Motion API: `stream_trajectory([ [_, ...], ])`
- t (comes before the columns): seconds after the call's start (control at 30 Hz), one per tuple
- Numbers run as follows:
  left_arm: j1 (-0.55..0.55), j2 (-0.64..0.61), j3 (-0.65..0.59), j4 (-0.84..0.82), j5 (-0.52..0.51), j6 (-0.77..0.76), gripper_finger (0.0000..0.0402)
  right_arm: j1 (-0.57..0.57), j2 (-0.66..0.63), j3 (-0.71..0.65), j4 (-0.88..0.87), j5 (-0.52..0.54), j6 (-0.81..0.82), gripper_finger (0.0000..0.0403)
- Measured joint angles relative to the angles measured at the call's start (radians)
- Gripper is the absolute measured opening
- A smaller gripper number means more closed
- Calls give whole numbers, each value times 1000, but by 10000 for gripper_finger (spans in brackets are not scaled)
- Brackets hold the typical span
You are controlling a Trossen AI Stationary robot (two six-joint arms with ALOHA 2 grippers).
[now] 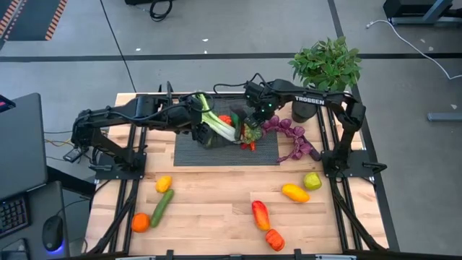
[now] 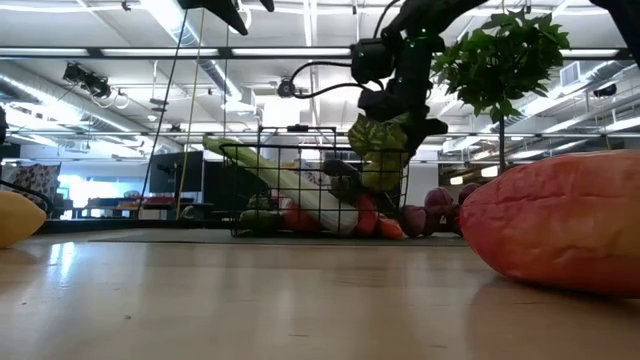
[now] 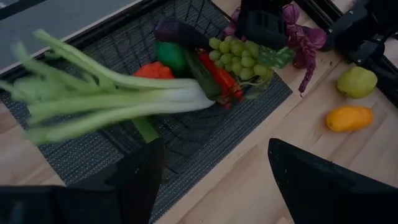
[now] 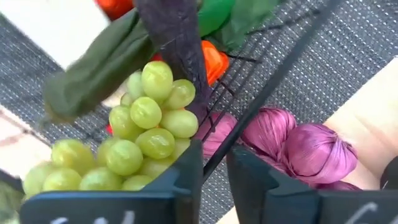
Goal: Build produce basket
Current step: Adjust the wire basket
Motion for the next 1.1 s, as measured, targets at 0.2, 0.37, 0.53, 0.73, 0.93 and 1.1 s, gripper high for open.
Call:
stream_trajectory([
  [0.2,-19,0,0,0,0,0,291,21,0,0,-6,-60,27,43],
  [0.37,-33,0,0,0,0,-1,291,32,0,0,-7,-64,79,33],
  [0.53,-47,0,0,0,0,-3,291,33,-1,0,-6,-64,130,23],
  [0.73,-63,0,0,0,0,-4,291,26,-1,0,-4,-55,215,24],
  [0.93,-70,0,0,0,0,-6,291,26,-1,0,29,-3,436,24],
  [1.1,-72,0,0,0,0,-3,291,26,-1,0,50,11,599,25],
])
